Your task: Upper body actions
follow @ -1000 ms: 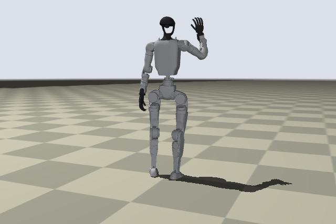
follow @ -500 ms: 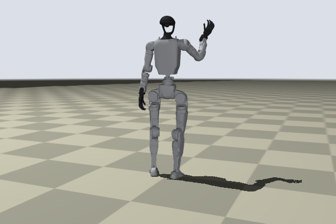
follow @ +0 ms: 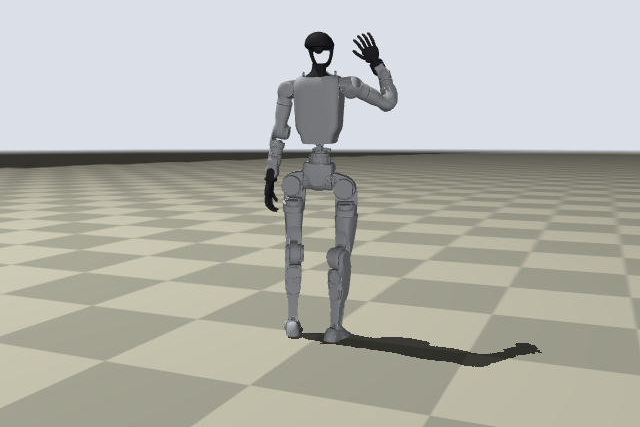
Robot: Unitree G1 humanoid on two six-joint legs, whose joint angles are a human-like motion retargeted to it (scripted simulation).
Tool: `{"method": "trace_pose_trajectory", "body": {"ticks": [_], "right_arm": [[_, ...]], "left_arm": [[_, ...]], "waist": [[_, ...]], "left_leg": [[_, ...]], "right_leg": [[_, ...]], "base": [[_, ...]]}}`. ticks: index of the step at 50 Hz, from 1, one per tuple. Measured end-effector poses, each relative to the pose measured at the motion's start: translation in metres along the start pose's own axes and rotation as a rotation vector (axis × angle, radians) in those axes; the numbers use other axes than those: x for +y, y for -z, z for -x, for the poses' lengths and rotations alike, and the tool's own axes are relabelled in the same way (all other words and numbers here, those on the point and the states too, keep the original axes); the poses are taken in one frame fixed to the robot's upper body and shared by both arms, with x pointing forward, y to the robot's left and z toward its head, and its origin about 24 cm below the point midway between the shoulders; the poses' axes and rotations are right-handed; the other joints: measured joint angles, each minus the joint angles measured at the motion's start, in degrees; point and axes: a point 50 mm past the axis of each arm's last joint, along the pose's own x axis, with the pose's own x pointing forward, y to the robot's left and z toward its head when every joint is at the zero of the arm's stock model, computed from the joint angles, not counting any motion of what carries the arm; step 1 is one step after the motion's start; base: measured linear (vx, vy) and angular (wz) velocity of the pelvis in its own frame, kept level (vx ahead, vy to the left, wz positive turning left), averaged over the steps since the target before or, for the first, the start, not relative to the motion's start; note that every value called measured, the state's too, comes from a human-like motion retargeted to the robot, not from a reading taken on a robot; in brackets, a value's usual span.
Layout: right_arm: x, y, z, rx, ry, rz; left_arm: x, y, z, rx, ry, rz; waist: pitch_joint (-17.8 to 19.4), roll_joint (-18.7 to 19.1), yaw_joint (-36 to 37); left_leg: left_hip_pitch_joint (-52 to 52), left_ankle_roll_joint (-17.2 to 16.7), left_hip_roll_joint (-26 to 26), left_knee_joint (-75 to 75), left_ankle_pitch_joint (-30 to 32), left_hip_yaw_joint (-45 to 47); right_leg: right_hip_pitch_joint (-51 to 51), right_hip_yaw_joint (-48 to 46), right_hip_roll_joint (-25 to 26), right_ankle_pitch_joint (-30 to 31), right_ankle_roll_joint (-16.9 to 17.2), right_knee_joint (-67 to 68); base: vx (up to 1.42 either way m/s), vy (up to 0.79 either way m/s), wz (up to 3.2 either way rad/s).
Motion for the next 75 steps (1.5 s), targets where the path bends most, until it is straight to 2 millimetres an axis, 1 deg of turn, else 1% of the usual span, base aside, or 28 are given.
{"method": "trace_pose_trajectory", "body": {"ticks": [5,8,10,13,16,20,23,25,27,32,37,43,47,50,52,55,58,63,68,70,75], "right_arm": [[0.000,0.016,0.015,0.223,0.045,-0.020],[0.000,0.028,0.029,0.394,0.088,-0.027],[0.000,0.033,0.037,0.474,0.110,-0.031],[-0.001,0.043,0.054,0.659,0.181,-0.045],[0.002,0.047,0.070,0.827,0.247,-0.091],[0.008,0.051,0.088,1.025,0.339,-0.202],[0.012,0.052,0.094,1.080,0.347,-0.242],[0.012,0.052,0.093,1.074,0.336,-0.244],[0.011,0.052,0.089,1.027,0.316,-0.230],[0.006,0.044,0.065,0.804,0.259,-0.171],[0.005,0.024,0.037,0.552,0.253,-0.206],[0.003,0.004,0.012,0.288,0.196,-0.216],[0.001,-0.008,0.001,0.119,0.147,-0.194],[0.001,-0.015,-0.003,0.019,0.105,-0.171],[0.001,-0.017,-0.005,-0.005,0.097,-0.152],[0.002,-0.015,-0.004,0.005,0.090,-0.119],[0.005,-0.011,-0.001,0.069,0.084,-0.118],[0.007,0.004,0.012,0.240,0.111,-0.119],[0.006,0.021,0.031,0.462,0.174,-0.097],[0.005,0.029,0.043,0.601,0.234,-0.105],[0.004,0.040,0.068,0.873,0.368,-0.144]], "left_arm": [[0.000,0.001,0.000,0.004,0.001,0.003],[0.000,0.002,0.000,0.008,0.000,0.007],[0.000,0.003,0.000,0.011,0.001,0.008],[0.000,0.003,0.000,0.012,0.000,0.011],[0.000,0.004,0.000,0.014,0.001,0.012],[0.000,0.003,0.000,0.014,0.003,0.010],[0.000,0.004,0.000,0.014,0.001,0.008],[0.000,0.004,0.000,0.013,0.000,0.009],[0.001,0.004,0.000,0.013,0.000,0.011],[0.001,0.004,0.000,0.012,-0.001,0.008],[0.001,0.002,0.000,0.007,0.000,0.007],[0.001,0.000,0.000,0.002,-0.002,0.004],[0.000,0.001,0.000,0.003,-0.002,0.006],[0.000,0.001,0.000,0.005,0.000,0.007],[-0.001,0.002,0.000,0.006,0.001,0.007],[-0.002,0.003,0.000,0.009,0.003,0.006],[-0.003,0.004,0.000,0.013,0.006,0.006],[-0.003,0.002,0.000,0.009,0.006,0.009],[-0.004,0.002,0.000,0.008,0.007,0.013],[-0.004,0.001,0.000,0.007,0.008,0.015],[-0.004,0.002,0.000,0.009,0.009,0.016]], "waist": [[0.1,0.0,0.1],[0.1,0.0,0.0],[-0.1,0.1,0.0],[0.0,0.0,0.0],[0.0,0.0,0.0],[0.0,0.1,0.0],[-0.3,0.1,-0.1],[-0.3,0.1,-0.1],[-0.3,0.1,-0.1],[-0.2,0.2,0.0],[-0.1,0.2,0.2],[-0.1,0.1,0.3],[-0.3,0.0,0.5],[-0.3,-0.1,0.5],[-0.3,-0.1,0.5],[-0.3,0.0,0.5],[-0.4,0.1,0.6],[-0.1,0.1,0.6],[-0.2,0.1,0.5],[0.0,0.1,0.6],[-0.2,0.1,0.6]], "left_leg": [[0.0,0.0,0.0,0.0,0.0,-0.1],[0.0,0.0,-0.1,0.0,0.0,-0.1],[-0.1,0.0,-0.1,0.0,0.0,-0.1],[0.0,0.0,-0.1,0.0,0.0,-0.1],[0.0,0.0,-0.1,0.0,0.1,-0.1],[0.1,0.0,-0.1,0.1,0.1,-0.1],[0.0,0.0,-0.1,0.1,0.1,-0.1],[-0.1,0.0,-0.1,0.1,0.1,-0.1],[0.0,0.0,-0.1,0.1,0.1,0.0],[0.1,0.0,0.0,0.0,0.0,0.1],[0.1,0.0,0.0,0.0,0.1,0.1],[-0.1,0.0,-0.1,0.0,0.1,-0.1],[-0.2,0.0,-0.2,0.0,0.1,-0.3],[-0.3,0.0,-0.3,0.1,0.2,-0.4],[-0.3,0.0,-0.3,0.1,0.2,-0.4],[-0.4,0.0,-0.3,0.1,0.2,-0.5],[-0.4,0.1,-0.3,0.1,0.2,-0.4],[-0.4,0.1,-0.3,0.2,0.2,-0.5],[-0.6,0.1,-0.3,0.2,0.2,-0.6],[-0.5,0.1,-0.3,0.2,0.2,-0.6],[-0.5,0.1,-0.4,0.2,0.2,-0.6]], "right_leg": [[0.1,-0.1,0.0,0.0,0.0,0.0],[0.1,-0.1,-0.1,0.0,0.0,0.0],[-0.1,-0.1,-0.1,0.1,0.0,0.0],[0.0,-0.1,-0.1,0.1,0.0,0.0],[0.1,-0.1,-0.1,0.1,-0.1,0.0],[0.1,0.0,0.0,0.1,-0.1,0.0],[-0.1,0.0,-0.1,0.1,-0.1,0.1],[-0.1,0.0,-0.1,0.1,-0.1,0.1],[-0.1,0.0,-0.1,0.1,-0.1,0.1],[-0.1,0.2,0.0,0.1,-0.2,0.1],[-0.1,0.1,0.0,0.1,-0.2,0.1],[-0.1,-0.1,-0.1,0.1,-0.2,0.1],[-0.1,-0.3,-0.2,0.0,-0.1,0.1],[-0.1,-0.4,-0.2,0.0,-0.1,0.1],[-0.1,-0.5,-0.2,0.0,-0.1,0.1],[-0.1,-0.5,-0.2,0.0,-0.1,0.1],[-0.2,-0.4,-0.2,0.0,-0.1,0.1],[-0.2,-0.5,-0.3,0.1,-0.1,0.1],[-0.3,-0.6,-0.3,0.1,-0.1,0.1],[-0.2,-0.6,-0.3,0.1,-0.1,0.1],[-0.2,-0.6,-0.3,0.1,-0.2,0.1]], "base": [[0.00,0.00,0.00],[0.00,0.00,0.00],[0.00,0.00,0.00],[0.00,0.00,0.00],[0.00,0.00,0.00],[0.00,0.00,0.00],[0.00,0.00,0.00],[0.00,0.00,0.00],[0.00,0.00,0.00],[0.00,0.00,0.00],[0.00,0.00,0.00],[0.00,0.00,0.00],[0.00,0.00,0.00],[0.00,0.00,0.00],[0.00,0.00,0.00],[0.00,0.00,0.00],[0.00,0.00,0.00],[0.00,0.00,0.00],[0.00,0.00,0.00],[0.00,0.00,0.00],[0.00,0.00,0.00]]}}
